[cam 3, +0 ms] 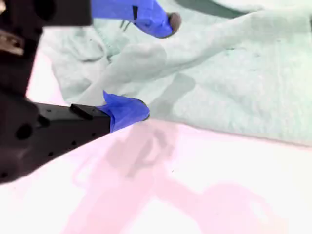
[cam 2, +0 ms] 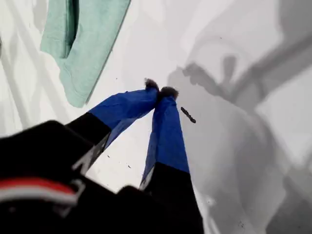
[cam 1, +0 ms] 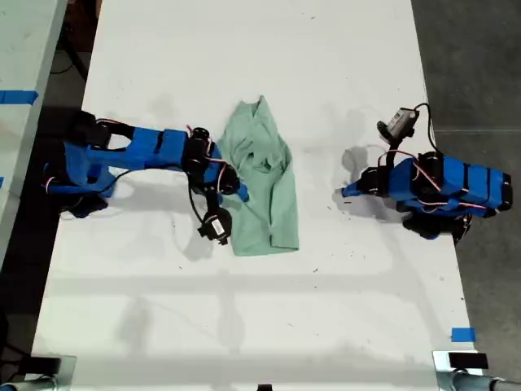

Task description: Fold t shirt

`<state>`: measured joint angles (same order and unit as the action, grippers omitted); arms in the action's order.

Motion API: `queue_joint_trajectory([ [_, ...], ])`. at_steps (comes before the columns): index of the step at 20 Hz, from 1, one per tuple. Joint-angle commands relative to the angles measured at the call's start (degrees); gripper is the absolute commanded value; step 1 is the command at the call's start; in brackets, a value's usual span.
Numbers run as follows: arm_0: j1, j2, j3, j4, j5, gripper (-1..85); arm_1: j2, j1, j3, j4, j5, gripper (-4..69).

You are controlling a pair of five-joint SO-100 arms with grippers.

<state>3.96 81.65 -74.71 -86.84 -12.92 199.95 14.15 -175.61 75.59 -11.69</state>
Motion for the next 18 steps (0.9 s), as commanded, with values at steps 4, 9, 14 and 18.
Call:
queue_joint_trajectory([
  [4, 3.25, 37.97, -34.37, -0.53, -8.09, 8.7, 0.35, 0.09, -2.64, 0.18, -0.62, 1.8],
  [9, 5.89, 66.88, -60.12, 2.64, -9.93, 5.7, 0.35, 0.18, -2.64, 0.18, -0.62, 1.8],
  [14, 9.84, 72.60, -73.83, 19.86, 3.43, 5.4, 0.35, 0.44, -2.64, 0.18, -0.62, 1.8],
  [18, 11.16, 98.88, -90.88, 24.79, 3.43, 3.3, 0.35, 0.44, -2.64, 0.18, -0.44, 1.8],
])
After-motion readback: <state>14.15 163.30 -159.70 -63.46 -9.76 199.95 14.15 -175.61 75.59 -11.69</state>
